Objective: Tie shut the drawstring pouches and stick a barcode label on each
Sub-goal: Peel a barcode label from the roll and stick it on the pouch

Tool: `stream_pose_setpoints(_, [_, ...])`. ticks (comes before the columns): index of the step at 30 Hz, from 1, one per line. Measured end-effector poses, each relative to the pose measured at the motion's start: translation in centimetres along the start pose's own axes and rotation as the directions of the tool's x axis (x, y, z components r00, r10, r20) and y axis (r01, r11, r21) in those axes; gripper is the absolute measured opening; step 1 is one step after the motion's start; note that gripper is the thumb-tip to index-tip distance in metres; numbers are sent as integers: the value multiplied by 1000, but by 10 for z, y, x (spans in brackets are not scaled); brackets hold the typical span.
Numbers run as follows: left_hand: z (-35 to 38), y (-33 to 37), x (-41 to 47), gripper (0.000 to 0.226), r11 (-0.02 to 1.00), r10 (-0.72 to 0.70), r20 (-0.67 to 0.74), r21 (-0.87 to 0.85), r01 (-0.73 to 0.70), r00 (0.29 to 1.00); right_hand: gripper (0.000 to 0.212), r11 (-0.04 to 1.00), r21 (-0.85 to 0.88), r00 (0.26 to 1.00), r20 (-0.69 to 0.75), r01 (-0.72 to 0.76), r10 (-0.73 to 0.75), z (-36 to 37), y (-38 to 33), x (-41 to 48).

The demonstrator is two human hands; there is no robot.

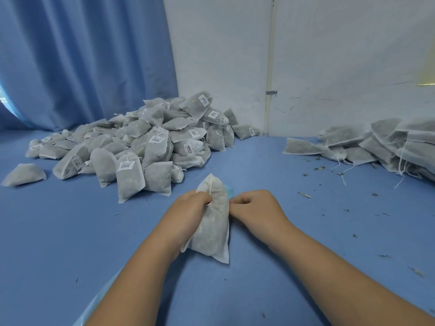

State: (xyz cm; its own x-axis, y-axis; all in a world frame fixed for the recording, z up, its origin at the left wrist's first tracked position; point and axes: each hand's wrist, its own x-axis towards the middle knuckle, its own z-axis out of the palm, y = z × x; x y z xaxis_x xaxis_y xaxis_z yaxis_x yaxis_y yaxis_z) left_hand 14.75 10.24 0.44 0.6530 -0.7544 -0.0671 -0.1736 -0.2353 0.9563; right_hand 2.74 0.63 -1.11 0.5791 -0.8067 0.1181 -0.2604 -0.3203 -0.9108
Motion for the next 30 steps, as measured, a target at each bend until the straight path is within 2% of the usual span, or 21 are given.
stream_pose_setpoints(3, [0,1,0,16,1000,-3,0,-2,3,1000,10,992,112,994,98,-57,46,-7,-1,3])
stream_pose_setpoints(7, [0,-1,1,16,1000,-11,10,-8,11,1000,9,995,96,989,147,-37,23,-11,1,3])
stream_pose_setpoints(13, [-1,-1,2,17,999,-33,-1,-28,33,999,14,1000,20,993,121,-3,0,-9,1,1])
stream_pose_setpoints(17, [1,0,1,18,1000,-26,-29,10,26,999,15,993,-116,999,50,23,-18,-6,-1,1])
stream_pose_setpoints(24, [3,2,0,23,996,-23,-80,86,30,996,5,980,-189,998,-7,-65,65,-9,-3,-1])
stream_pose_setpoints(30, [2,1,-1,22,993,-50,-106,100,60,993,8,966,-227,992,-3,-124,127,-16,-5,-8])
